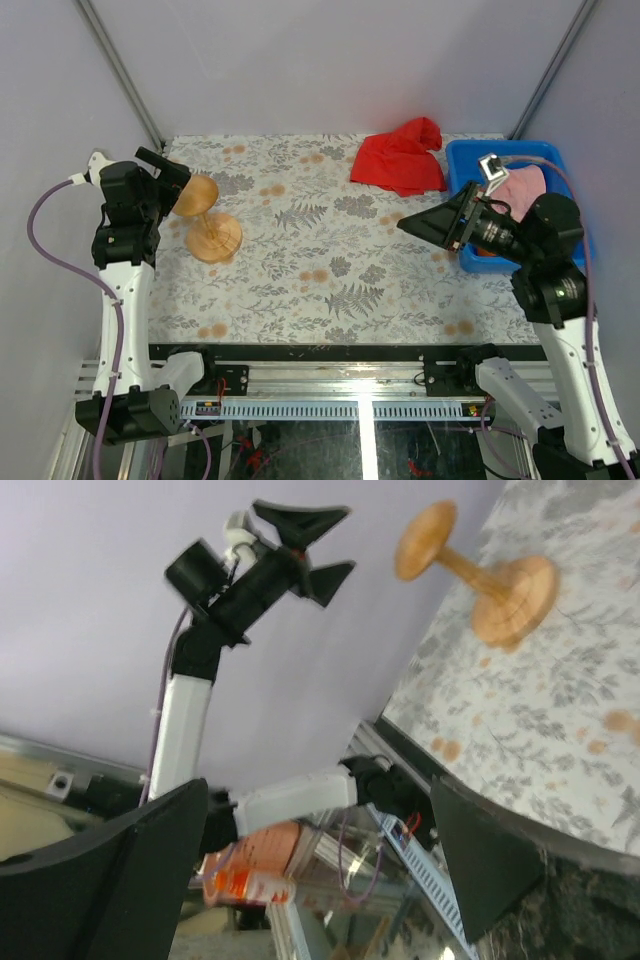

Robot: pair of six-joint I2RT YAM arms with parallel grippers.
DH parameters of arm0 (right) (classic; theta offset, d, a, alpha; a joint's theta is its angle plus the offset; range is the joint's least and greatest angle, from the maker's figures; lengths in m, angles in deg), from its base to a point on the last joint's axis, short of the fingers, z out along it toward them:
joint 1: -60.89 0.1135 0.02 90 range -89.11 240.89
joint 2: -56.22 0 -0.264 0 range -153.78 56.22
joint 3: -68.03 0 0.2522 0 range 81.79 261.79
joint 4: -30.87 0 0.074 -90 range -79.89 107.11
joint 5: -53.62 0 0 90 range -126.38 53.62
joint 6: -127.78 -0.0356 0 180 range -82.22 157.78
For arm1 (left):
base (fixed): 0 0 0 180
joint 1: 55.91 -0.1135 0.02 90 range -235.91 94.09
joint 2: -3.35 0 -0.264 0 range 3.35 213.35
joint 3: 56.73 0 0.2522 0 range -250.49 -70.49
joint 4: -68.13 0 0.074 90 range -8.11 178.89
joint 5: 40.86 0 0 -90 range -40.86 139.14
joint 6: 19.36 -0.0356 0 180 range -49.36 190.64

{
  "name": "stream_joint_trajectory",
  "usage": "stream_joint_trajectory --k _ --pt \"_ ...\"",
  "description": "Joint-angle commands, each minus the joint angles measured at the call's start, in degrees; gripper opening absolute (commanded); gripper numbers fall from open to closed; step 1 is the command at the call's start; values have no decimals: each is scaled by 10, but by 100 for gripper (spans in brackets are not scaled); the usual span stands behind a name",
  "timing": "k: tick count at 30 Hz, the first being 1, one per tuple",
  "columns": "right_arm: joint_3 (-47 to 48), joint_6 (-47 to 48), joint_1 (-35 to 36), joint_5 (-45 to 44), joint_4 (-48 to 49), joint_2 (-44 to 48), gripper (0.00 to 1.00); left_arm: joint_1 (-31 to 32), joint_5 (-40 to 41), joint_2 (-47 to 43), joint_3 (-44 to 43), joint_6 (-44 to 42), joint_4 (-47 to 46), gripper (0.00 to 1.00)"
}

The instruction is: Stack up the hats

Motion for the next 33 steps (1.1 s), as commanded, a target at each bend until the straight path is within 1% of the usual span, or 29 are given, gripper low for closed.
stream_joint_trajectory --k 1,3,6,7,10,13,16,18,21,23,25,29,31,32,33 --pt "99 77 2 -181 -231 36 100 -4 21 -18 4 3 -35 99" --pt "96 89 2 -150 -233 16 100 -4 38 -23 7 -3 -25 100" --pt "108 119 2 -103 -277 -43 99 -4 84 -30 20 -5 6 100" --pt "106 125 2 -86 -274 -57 99 -5 99 -32 25 -7 14 100" --pt "75 108 2 -34 -202 -59 100 -10 112 -32 47 -19 15 100" --pt "76 123 2 -54 -206 -50 99 -41 73 -21 81 -25 -5 100" --pt "102 167 2 -70 -262 -73 100 -109 17 -9 128 -13 -32 100" --pt "123 193 2 -82 -290 -89 99 -130 8 -13 161 -3 -57 100" --pt "145 212 2 -99 -305 -104 100 -157 5 -5 199 10 -79 100" --pt "158 220 2 -103 -312 -114 99 -176 -11 -1 230 21 -114 100" --pt "168 229 2 -109 -319 -122 100 -185 -39 15 264 39 -159 93" --pt "187 253 2 -122 -343 -138 99 -186 -115 66 316 63 -280 78" --pt "190 259 2 -127 -346 -142 100 -187 -148 92 329 61 -328 69" --pt "189 260 2 -130 -345 -143 100 -187 -159 109 329 57 -339 67" --pt "188 260 2 -130 -343 -144 99 -187 -178 127 331 53 -356 64"
